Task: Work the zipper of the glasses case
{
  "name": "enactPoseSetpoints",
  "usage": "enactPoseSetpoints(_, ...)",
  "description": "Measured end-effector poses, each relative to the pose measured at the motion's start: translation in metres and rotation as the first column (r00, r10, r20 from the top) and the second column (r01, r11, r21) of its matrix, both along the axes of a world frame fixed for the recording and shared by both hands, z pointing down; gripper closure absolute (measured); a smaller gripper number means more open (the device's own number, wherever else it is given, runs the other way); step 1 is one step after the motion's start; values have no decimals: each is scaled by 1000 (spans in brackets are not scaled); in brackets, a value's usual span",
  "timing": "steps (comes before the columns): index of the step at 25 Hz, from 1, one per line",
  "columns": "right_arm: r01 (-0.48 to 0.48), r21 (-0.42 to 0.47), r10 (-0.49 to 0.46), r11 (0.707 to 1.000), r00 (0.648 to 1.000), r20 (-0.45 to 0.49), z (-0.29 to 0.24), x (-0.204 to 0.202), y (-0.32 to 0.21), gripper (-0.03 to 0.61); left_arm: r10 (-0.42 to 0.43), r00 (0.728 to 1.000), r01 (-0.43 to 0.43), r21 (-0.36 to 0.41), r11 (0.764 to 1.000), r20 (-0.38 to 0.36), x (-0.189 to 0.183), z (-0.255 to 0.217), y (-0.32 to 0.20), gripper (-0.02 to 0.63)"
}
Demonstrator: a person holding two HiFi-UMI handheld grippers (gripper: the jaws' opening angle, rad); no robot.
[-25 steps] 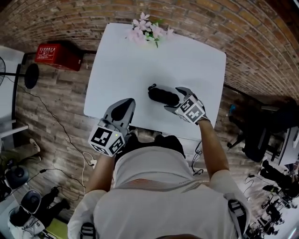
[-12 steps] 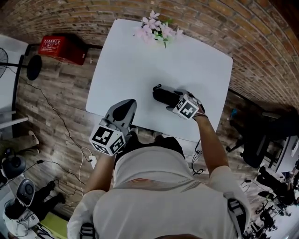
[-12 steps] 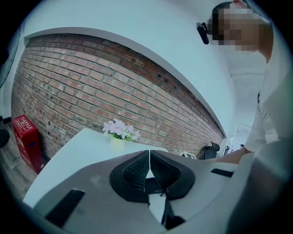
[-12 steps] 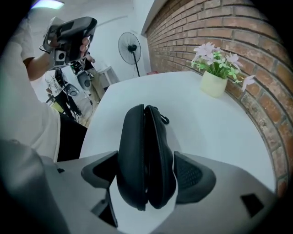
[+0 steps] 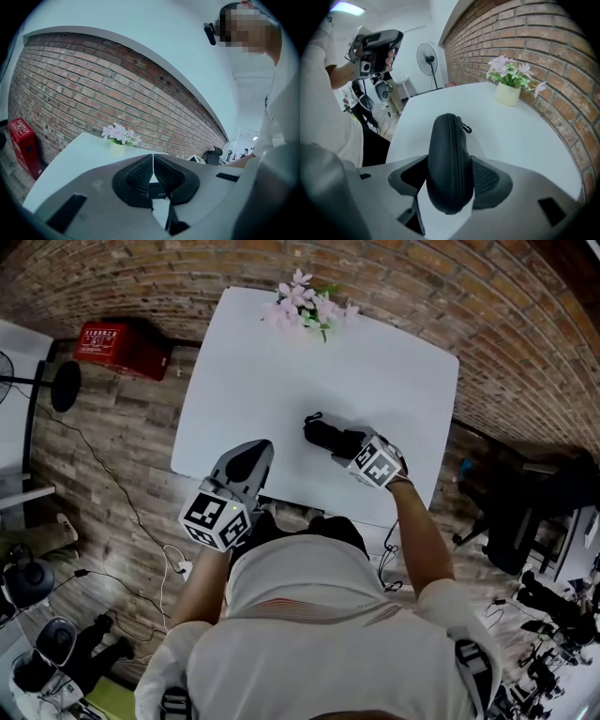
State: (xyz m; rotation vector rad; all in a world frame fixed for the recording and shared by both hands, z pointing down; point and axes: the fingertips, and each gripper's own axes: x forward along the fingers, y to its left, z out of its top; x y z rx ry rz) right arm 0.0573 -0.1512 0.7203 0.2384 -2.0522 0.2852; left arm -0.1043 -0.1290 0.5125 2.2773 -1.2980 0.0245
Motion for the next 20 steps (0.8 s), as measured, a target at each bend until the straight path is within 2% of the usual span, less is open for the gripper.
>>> enactPoseSetpoints(5, -137, 10, 135, 991, 985, 110, -37, 0, -11, 250, 18, 1000, -18, 19, 1000, -7, 3, -7, -7, 595)
enactPoseSetpoints(10, -303, 40, 281, 952, 918, 282, -94, 1, -32, 250, 44, 999, -43, 53, 998, -15, 9, -21, -14, 595)
enactPoseSetpoints(13, -390, 43, 343, 920, 851, 397, -135, 0, -39, 250, 61, 998, -60, 74, 995, -20, 12, -34, -16, 595)
enactPoseSetpoints(16, -471, 19, 394, 882, 758, 520, -179, 2, -47, 252, 91, 996, -88, 112, 990, -18, 19, -48, -19, 595)
enactPoseSetpoints(20, -529, 5, 407, 849, 658, 634, -235, 8, -51, 252, 124, 992, -122, 152, 981, -7, 27, -61, -24, 595)
